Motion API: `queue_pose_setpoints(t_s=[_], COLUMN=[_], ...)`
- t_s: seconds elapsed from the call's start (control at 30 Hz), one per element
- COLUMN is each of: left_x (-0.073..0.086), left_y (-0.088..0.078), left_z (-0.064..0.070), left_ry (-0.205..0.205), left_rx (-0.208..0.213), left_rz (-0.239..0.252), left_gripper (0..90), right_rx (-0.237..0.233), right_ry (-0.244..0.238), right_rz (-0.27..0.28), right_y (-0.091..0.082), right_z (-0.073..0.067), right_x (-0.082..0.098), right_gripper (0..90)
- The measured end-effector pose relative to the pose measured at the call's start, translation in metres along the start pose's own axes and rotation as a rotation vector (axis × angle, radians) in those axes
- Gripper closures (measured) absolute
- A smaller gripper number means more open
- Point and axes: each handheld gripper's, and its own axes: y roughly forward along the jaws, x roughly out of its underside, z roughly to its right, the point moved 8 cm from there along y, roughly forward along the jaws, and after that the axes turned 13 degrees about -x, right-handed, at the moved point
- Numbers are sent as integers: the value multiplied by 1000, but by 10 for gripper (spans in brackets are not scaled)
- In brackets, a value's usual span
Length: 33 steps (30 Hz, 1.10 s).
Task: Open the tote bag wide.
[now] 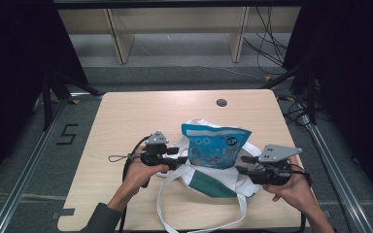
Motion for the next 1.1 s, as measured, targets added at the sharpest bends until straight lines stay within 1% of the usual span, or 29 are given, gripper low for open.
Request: queue_pose_setpoints(t_s=[0.03, 0.07, 0.1, 0.13, 0.23, 0.27, 0.3, 0.33, 0.37, 0.4, 0.43, 0.47, 0.5, 0.53, 0.57, 0.6, 0.63, 0.67, 0.7, 0.73, 0.8, 0.83, 0.87, 0.9, 0.93, 0.97, 1.03, 1.07, 1.1], left_x=[8, 8, 10, 15, 20, 21, 22, 24, 27, 28, 29, 30, 32, 36, 39, 42, 45, 51, 54, 63, 67, 73, 80, 87, 96, 96, 96, 96, 96], left_y=[-3, -3, -3, -3, 1, 3, 4, 5, 6, 6, 6, 6, 8, 8, 9, 9, 10, 11, 12, 11, 11, 12, 14, 16, 21, 19, 19, 19, 19], left_z=[11, 11, 14, 17, 23, 24, 26, 28, 31, 31, 33, 34, 35, 37, 36, 35, 34, 32, 31, 27, 27, 27, 26, 25, 25, 25, 25, 25, 26], left_ry=[1, 1, 2, 9, 57, 76, 75, 81, 97, 117, 112, 127, 141, 170, 216, 252, 267, 302, 301, 370, 379, 379, 389, 401, 430, 409, 423, 420, 426], left_rx=[52, 52, 53, 71, 49, 44, 41, 33, 42, 33, 33, 36, 37, 27, 0, -15, -34, -52, -59, -88, -91, -91, -98, -102, -111, -112, -110, -115, -111], left_rz=[-3, -3, -1, -16, -9, -14, -12, -19, -24, -22, -22, -23, -26, -43, -60, -73, -84, -102, -100, -128, -130, -147, -172, -188, -200, -200, -209, -205, -206], left_gripper=[444, 427, 427, 405, 384, 375, 368, 359, 365, 390, 408, 468, 485, 529, 572, 655, 677, 755, 755, 796, 806, 813, 820, 824, 825, 827, 826, 826, 825], right_rx=[30, 30, 74, 125, 140, 166, 166, 159, 142, 130, 117, 94, 89, 96, 121, 134, 143, 174, 174, 197, 214, 225, 264, 279, 291, 305, 293, 288, 280], right_ry=[18, 18, 18, 28, 40, 17, 41, 44, 29, 50, 45, 63, 36, 33, -8, -2, 7, 29, 29, 30, 33, 45, 75, 85, 103, 144, 201, 214, 247], right_rz=[9, 9, 16, 15, 22, 25, 19, 1, -19, -36, -50, -70, -75, -93, -110, -115, -116, -88, -88, -65, -50, -53, -52, -55, -59, -85, -143, -148, -160], right_y=[-5, -5, -10, -15, -16, -15, -11, -9, -5, 1, 6, 11, 15, 16, 17, 18, 17, 14, 14, 9, 8, 7, 8, 11, 15, 23, 39, 48, 54], right_z=[6, 6, 15, 27, 33, 42, 46, 50, 55, 56, 59, 59, 63, 65, 71, 75, 77, 84, 84, 92, 97, 104, 114, 124, 131, 141, 154, 159, 162], right_x=[-1, -1, -1, -1, -3, -5, -5, -4, -3, 0, 1, 3, 4, 5, 5, 5, 5, 0, 0, -6, -9, -9, -7, -4, 0, 9, 30, 40, 50], right_gripper=[584, 584, 572, 560, 561, 566, 571, 586, 604, 604, 609, 633, 675, 750, 802, 842, 861, 867, 867, 869, 870, 871, 872, 872, 872, 872, 870, 868, 867])
